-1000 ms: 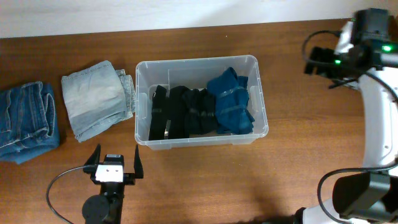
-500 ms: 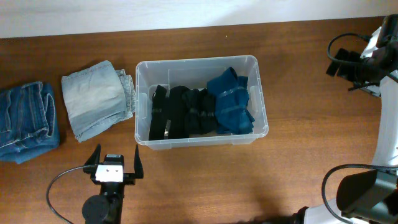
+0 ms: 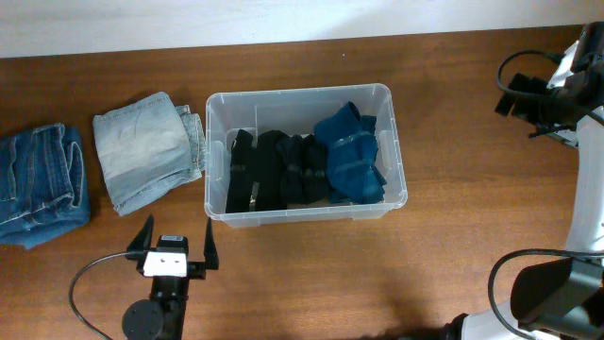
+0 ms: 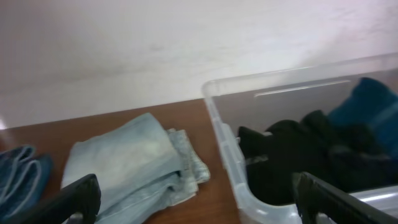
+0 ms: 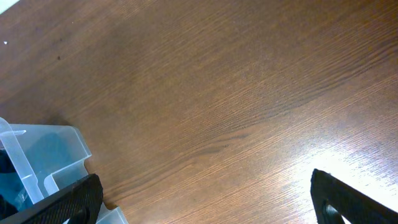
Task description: Pack container
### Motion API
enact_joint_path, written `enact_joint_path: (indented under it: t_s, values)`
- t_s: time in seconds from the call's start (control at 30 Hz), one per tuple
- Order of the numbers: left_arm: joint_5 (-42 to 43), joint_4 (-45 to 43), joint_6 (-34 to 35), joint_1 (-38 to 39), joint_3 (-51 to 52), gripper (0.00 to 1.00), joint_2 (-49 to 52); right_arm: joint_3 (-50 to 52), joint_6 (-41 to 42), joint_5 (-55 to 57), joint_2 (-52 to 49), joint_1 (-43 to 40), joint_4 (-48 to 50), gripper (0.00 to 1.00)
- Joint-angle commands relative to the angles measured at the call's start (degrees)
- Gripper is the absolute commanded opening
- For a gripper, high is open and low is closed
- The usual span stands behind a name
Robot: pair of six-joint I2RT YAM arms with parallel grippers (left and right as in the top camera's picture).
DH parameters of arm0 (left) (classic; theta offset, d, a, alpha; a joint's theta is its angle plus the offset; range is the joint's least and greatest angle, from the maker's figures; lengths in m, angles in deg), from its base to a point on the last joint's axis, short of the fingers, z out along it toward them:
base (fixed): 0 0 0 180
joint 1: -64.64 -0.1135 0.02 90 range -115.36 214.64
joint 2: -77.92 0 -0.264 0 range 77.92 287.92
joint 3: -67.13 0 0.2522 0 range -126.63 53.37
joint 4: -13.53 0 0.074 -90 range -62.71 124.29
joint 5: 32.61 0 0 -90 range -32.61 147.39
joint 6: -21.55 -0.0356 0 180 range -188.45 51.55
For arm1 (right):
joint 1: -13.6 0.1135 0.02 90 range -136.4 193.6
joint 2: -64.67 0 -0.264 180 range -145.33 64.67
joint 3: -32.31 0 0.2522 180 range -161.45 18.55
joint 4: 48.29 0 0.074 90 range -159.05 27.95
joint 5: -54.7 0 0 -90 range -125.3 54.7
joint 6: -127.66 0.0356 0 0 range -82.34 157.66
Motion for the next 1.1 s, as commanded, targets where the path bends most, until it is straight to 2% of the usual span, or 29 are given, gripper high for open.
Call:
enact_joint_path:
  t_s: [0.0, 0.13, 0.3, 0.5, 0.73, 0.8, 0.9, 1.07]
  values:
    - [3.69, 4.28, -0.50, -0.35, -6.38, 1.00, -0.33, -0.37, -0.42, 0.50, 0.26, -0.17, -0.02, 0.99]
    - [3.15, 15.52, -0.57, -0.35, -17.51, 1.00, 2.71, -0.37, -0.42, 0.50, 0.26, -0.17, -0.04, 0.99]
    - [1.73, 26.69, -3.17, -0.35, -33.18, 1.00, 12.83, -0.37, -0.42, 0.50, 0.26, -0.17, -0.02, 0.99]
    - [1.46, 44.98, -9.97, -0.35, -55.32, 1.00, 32.63, -0.37, -0.42, 0.50, 0.26, -0.17, -0.04, 0.99]
    - [-0.26, 67.95, -10.45, -0.35, -83.97, 1.00, 59.49, -0.37, -0.42, 0.50, 0.26, -0.17, -0.04, 0.99]
    - [-0.46, 72.83, -12.92, -0.35, -90.55, 1.00, 66.12, -0.37, -0.42, 0.50, 0.26, -0.17, -0.02, 0.98]
    - [-2.91, 75.71, -15.06, -0.35, -96.83, 1.00, 73.77, -0.37, -0.44, 0.50, 0.26, -0.17, -0.02, 0.99]
    - [-7.48, 73.46, -15.15, -0.35, -98.51, 1.00, 80.50, -0.37, -0.42, 0.50, 0.26, -0.17, -0.02, 0.99]
